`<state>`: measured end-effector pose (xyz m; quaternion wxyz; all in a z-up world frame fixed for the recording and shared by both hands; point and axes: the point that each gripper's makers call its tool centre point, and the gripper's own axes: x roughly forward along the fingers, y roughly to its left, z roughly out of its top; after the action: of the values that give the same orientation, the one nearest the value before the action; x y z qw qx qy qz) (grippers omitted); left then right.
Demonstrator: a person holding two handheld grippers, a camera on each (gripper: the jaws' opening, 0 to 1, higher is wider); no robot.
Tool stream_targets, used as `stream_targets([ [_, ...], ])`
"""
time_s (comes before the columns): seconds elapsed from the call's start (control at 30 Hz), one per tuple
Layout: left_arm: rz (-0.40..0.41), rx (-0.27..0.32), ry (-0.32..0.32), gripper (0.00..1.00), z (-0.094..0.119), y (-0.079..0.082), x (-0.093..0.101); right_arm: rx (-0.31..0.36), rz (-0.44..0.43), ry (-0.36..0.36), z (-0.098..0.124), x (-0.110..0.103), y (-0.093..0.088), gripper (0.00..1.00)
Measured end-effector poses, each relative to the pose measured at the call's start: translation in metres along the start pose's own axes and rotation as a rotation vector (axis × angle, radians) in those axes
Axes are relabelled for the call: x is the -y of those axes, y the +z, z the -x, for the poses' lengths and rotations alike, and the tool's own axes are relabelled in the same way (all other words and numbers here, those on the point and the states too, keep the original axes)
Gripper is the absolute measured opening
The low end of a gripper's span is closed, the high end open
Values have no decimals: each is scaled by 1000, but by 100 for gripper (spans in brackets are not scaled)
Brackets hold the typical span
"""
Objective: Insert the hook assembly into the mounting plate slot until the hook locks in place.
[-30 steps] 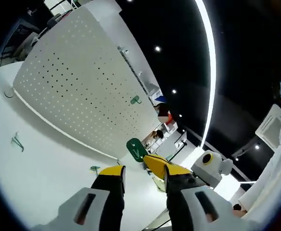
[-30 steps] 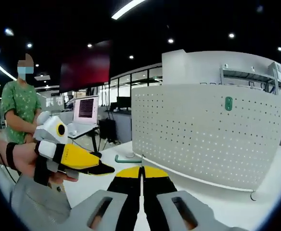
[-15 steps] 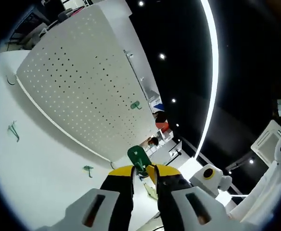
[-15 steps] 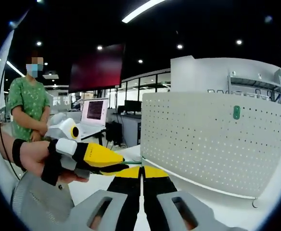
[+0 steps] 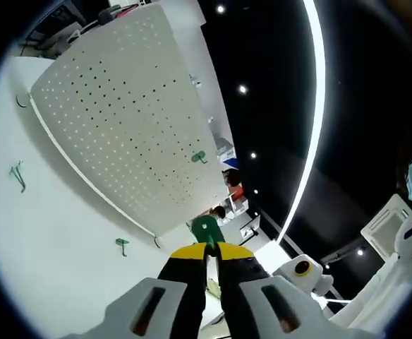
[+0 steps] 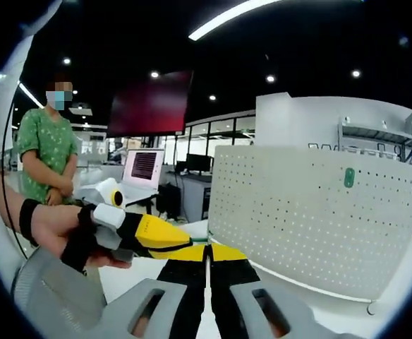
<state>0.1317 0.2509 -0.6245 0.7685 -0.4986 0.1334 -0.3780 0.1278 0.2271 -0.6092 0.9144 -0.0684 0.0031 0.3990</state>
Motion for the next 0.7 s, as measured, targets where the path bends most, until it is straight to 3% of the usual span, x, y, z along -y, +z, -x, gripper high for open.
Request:
stream_targets([
  [0.5, 80, -7, -51, 4, 0, -4, 6, 31, 176, 39, 7, -5, 5, 0],
  [0.7, 102, 3, -63, 4, -1, -3, 7, 30, 189, 49, 8, -7, 5, 0],
])
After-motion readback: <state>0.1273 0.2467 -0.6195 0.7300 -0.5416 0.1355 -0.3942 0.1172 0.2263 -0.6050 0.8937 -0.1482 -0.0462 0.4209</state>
